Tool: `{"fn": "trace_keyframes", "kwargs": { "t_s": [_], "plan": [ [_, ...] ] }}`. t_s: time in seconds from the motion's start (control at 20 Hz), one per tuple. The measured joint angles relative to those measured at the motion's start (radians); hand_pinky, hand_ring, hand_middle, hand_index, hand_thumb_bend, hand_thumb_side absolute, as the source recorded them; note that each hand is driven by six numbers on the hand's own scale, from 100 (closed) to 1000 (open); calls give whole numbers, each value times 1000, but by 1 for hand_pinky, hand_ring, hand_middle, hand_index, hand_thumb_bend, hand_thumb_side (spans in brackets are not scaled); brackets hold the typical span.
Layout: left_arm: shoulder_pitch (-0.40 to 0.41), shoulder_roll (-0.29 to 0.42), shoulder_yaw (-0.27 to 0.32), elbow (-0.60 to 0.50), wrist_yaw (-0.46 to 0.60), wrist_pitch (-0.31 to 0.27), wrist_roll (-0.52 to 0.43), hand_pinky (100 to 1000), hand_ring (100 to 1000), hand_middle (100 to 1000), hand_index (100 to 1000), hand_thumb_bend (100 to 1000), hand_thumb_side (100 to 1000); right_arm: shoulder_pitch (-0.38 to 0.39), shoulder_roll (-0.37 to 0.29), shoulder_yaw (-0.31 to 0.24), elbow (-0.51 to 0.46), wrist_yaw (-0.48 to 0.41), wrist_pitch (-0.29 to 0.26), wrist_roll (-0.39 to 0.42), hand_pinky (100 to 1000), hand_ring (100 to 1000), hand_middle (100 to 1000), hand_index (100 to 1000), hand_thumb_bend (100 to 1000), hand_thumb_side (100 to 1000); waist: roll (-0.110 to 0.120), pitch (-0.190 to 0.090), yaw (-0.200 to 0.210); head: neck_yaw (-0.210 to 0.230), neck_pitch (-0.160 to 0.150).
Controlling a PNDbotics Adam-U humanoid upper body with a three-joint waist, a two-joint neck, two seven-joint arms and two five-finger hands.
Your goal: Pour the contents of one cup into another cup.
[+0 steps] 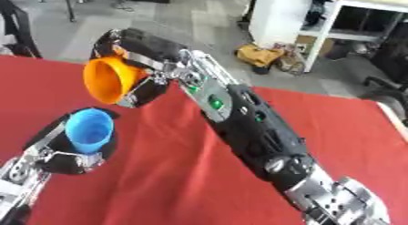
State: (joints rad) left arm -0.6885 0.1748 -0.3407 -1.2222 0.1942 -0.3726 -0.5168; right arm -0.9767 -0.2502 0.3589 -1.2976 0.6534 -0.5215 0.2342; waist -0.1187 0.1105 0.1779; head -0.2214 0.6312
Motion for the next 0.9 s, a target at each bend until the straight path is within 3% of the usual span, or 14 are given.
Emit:
{"fn": "trace_keyframes", "kwargs": {
  "t_s": [0.9],
  "plan": [
    [-6,0,0,0,7,10,-11,522,344,318,762,114,100,-1,0,6,-24,246,-54,-110,685,550,420,603,281,100,0,0,6,0,0]
  ]
}}
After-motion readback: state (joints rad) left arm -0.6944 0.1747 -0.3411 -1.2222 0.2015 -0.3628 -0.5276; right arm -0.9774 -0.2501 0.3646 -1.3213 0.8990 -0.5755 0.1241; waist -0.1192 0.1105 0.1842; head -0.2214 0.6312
